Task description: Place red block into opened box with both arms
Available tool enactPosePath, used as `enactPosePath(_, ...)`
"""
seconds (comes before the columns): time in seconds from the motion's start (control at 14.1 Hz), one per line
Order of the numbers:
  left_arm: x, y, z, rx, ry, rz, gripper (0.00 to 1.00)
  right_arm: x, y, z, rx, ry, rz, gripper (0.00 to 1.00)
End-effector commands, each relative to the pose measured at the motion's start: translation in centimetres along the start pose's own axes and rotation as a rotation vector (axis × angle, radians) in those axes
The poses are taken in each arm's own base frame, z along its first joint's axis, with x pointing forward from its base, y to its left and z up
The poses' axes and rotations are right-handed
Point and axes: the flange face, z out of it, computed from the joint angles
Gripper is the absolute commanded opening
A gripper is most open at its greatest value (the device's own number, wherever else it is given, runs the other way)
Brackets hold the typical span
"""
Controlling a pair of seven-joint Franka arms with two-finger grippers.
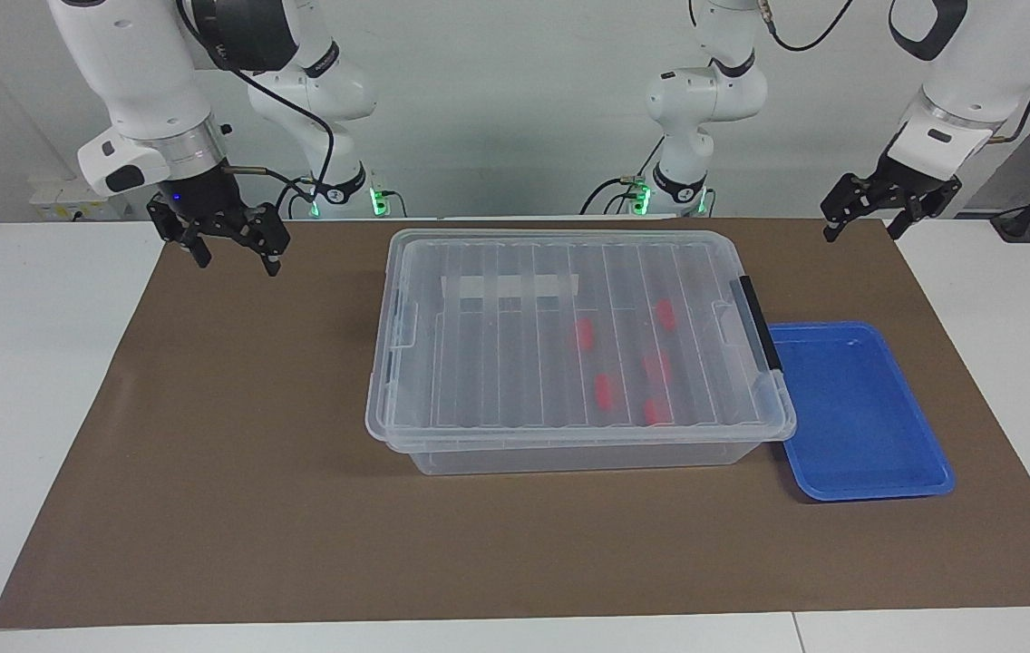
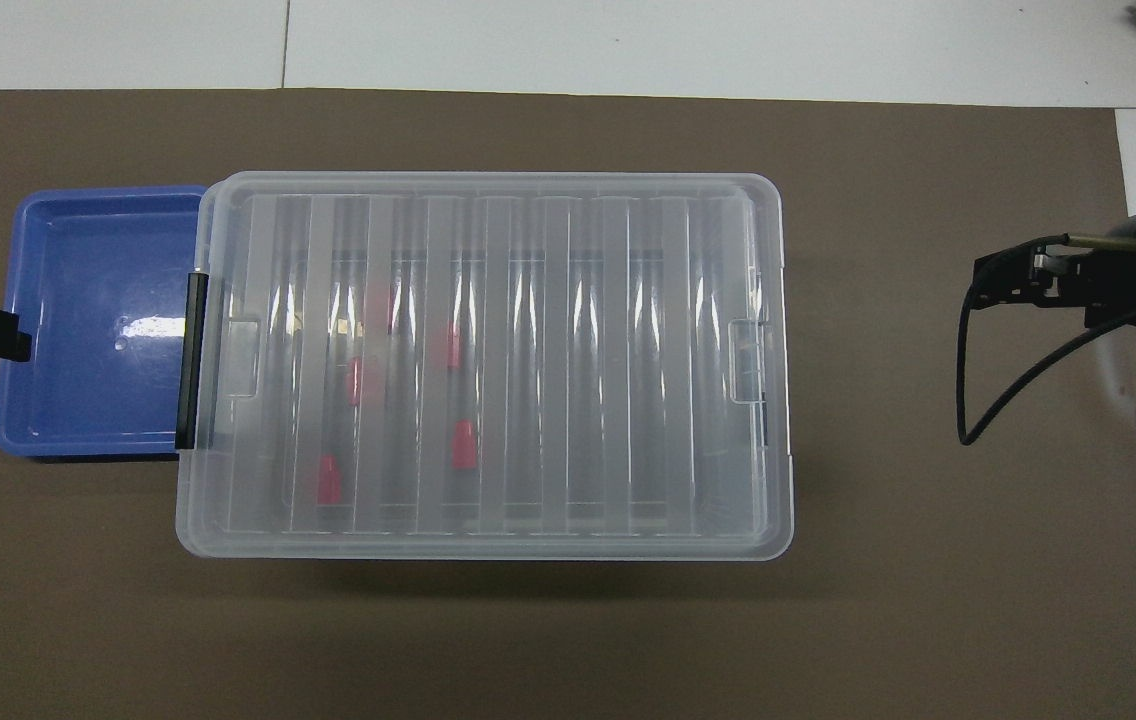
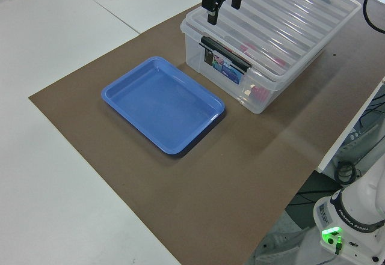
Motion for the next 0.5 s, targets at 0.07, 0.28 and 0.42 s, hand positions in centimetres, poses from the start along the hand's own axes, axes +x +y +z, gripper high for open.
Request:
enactPosePath(0.07,-0.97,-0.50,-0.14,-0.011,0.015,-0.009,1.00,-0.78,1.07,0.14,-0.002,-0.054,-0.069,1.00)
enactPosePath(0.28,-0.89,0.06,-0.07,-0.011,0.013,0.000,1.00,-0.93,1.19,0.32,-0.004,-0.058,-0.060,1.00)
enactPosePath(0.42,-0.90,-0.10,-0.07,-0.011,0.013,-0.003,1.00,-0.81,1.17,0.36,-0.003,-0.049,-0.062,1.00)
